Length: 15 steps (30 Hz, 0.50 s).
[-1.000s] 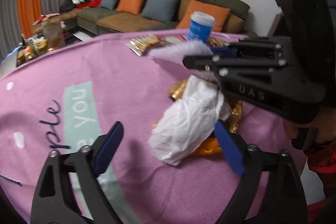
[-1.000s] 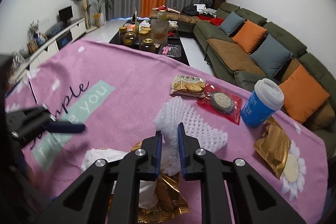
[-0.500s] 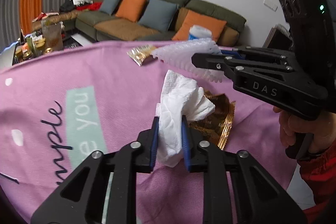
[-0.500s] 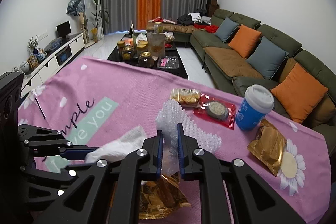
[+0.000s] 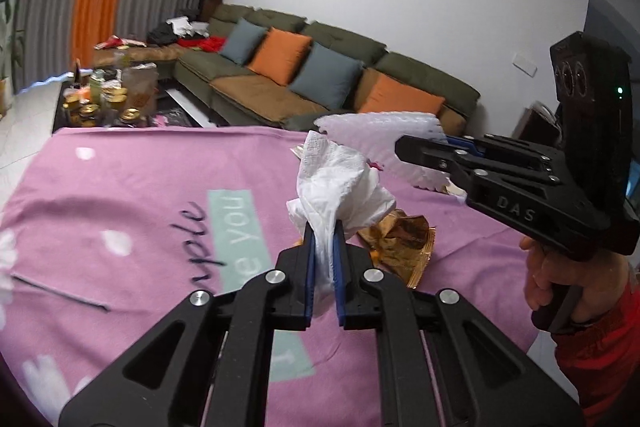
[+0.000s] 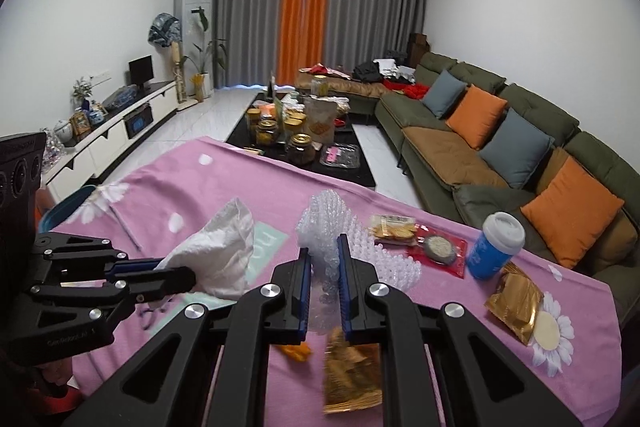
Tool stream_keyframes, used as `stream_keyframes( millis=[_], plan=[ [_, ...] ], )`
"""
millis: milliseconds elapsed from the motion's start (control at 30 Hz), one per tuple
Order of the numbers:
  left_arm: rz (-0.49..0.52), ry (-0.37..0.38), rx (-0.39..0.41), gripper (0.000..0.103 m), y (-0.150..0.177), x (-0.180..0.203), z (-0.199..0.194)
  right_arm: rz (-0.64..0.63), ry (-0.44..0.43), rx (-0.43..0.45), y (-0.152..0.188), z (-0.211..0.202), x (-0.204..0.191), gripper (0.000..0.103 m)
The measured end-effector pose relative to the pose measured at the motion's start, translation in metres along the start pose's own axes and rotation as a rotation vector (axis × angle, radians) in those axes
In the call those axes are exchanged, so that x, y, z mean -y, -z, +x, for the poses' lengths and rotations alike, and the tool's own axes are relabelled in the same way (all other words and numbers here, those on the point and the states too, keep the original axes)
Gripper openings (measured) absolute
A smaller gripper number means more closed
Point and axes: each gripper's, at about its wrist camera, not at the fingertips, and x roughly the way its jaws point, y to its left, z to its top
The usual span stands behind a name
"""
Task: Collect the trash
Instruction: 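Carry the tissue and foam net over to the blue bin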
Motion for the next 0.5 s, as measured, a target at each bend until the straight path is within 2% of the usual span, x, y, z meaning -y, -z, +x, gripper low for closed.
stream_keyframes(
  millis=[233, 500],
  plan=[
    [-0.027, -0.088, 0.099, 0.008, 0.009, -0.012, -0.075, -0.051, -0.061, 0.045, -0.007, -0.028, -0.053, 0.010],
    [-0.066, -0.243, 0.195, 0.008, 0.031, -0.050, -0.175, -0.111, -0.175, 0.091, -0.013, -0.047, -0.126, 0.010]
  ],
)
